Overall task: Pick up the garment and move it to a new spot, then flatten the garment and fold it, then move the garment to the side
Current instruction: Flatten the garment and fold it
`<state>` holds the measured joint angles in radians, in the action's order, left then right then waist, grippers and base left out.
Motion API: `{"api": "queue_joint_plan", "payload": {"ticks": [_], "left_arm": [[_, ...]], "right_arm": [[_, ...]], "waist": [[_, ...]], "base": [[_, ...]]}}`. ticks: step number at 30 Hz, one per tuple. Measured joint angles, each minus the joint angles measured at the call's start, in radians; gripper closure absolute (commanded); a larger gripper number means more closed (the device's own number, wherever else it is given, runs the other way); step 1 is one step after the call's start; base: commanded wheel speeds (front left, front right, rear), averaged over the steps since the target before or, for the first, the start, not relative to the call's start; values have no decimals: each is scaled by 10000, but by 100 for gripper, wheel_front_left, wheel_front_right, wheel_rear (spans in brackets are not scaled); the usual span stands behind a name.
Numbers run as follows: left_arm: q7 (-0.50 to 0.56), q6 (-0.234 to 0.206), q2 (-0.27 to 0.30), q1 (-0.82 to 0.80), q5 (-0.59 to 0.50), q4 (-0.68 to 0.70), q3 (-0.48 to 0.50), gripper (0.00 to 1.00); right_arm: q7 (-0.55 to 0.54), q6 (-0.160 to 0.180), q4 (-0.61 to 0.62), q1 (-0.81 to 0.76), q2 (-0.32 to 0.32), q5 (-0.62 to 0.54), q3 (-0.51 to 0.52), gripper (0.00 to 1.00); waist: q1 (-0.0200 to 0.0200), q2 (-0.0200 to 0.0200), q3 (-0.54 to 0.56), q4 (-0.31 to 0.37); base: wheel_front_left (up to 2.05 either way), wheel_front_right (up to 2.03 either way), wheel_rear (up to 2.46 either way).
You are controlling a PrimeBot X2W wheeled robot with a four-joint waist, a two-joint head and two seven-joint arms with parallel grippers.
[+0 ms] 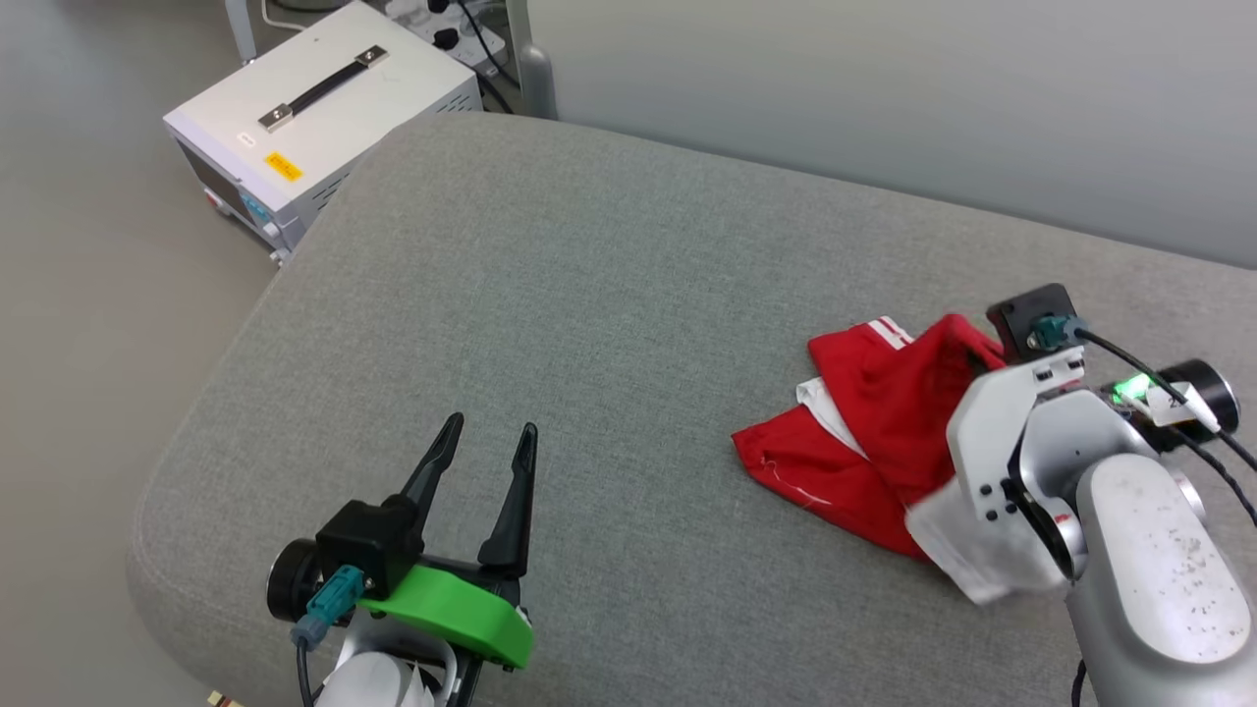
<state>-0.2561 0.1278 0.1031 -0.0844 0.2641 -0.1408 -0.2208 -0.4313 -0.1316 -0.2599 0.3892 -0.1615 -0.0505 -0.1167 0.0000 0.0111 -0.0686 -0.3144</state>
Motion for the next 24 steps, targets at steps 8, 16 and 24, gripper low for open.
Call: {"api": "queue_joint_plan", "payload": {"ticks": [8,16,24], "left_arm": [[0,0,19,21,-6,-58,54,0],[0,2,67,162,-8,21,261,0],[0,2,50,209,-10,148,280,0]], "right_arm": [[364,0,1450,644,207,1041,-752,100],[1007,0,2819,1193,617,2683,-157,100],[-284,0,1450,-1214,-104,3367,1124,100]], "waist": [[0,0,547,110],[0,0,800,278],[0,0,524,550]], "base": [[0,0,0],[0,0,0],[0,0,0]]}}
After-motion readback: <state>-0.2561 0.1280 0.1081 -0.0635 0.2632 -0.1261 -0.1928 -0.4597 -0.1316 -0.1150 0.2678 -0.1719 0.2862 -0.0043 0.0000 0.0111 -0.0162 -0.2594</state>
